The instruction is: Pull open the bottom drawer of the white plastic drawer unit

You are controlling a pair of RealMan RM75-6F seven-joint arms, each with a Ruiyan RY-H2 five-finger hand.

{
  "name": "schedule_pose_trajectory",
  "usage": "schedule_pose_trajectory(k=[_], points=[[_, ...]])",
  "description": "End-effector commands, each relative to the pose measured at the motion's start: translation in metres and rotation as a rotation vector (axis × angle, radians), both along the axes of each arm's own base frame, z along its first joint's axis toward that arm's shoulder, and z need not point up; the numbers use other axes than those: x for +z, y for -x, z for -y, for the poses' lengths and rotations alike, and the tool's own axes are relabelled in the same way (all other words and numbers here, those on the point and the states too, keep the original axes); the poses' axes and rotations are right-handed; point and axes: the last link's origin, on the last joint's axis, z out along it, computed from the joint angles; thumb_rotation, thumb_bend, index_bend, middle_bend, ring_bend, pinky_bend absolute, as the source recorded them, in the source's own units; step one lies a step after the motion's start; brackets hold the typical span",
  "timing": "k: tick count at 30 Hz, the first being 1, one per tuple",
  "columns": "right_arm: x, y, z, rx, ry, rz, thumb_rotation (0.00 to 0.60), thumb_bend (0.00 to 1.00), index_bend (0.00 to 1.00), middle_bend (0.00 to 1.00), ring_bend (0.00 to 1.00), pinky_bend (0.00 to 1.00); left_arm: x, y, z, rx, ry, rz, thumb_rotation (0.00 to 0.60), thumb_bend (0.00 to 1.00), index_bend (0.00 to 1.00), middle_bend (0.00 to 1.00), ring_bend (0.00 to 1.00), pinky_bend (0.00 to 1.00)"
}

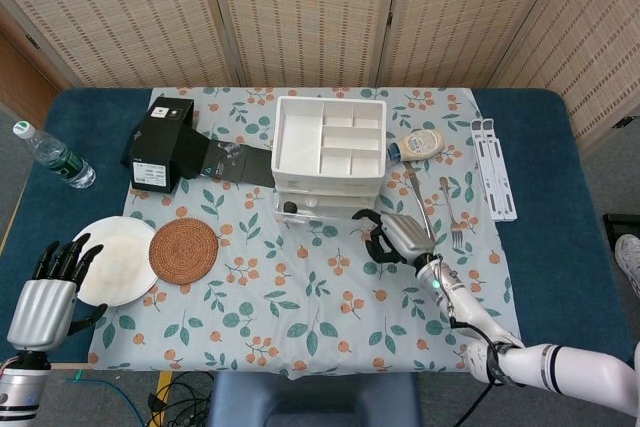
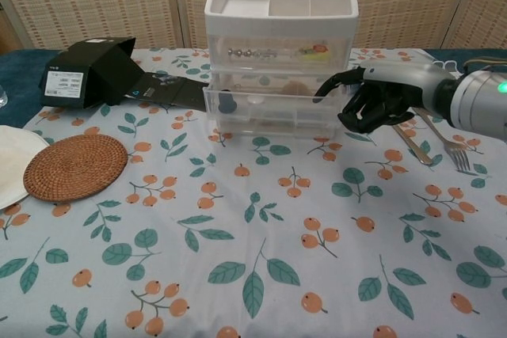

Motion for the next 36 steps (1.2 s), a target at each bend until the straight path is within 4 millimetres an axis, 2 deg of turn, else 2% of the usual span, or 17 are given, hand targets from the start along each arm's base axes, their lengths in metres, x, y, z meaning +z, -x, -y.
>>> schedule_pose_trajectory(k=[1,19,36], points=[[0.002,0.001,-0.004,0.003,-0.006,0.001,0.6,0.59,0.22,0.78,0.93,0.99,0.0,0.0,0.0,0.001,0.001,0.0,0.6,0.17,0.14,0.07,0.11,0.07],[0.008,0.002,-0.033,0.03,-0.064,0.022,0.6,0.59,0.22,0.78,0.93,0.99,-0.003,-0.001,-0.001,-0.005,0.009,0.001,0.6,0.17,0.14,0.07,0.11,0.07],[0.015,0.009,-0.049,0.034,-0.074,0.032,0.6,0.59,0.22,0.78,0.93,0.99,-0.005,-0.001,-0.001,-0.007,0.013,0.004,0.6,0.17,0.14,0.07,0.11,0.07]])
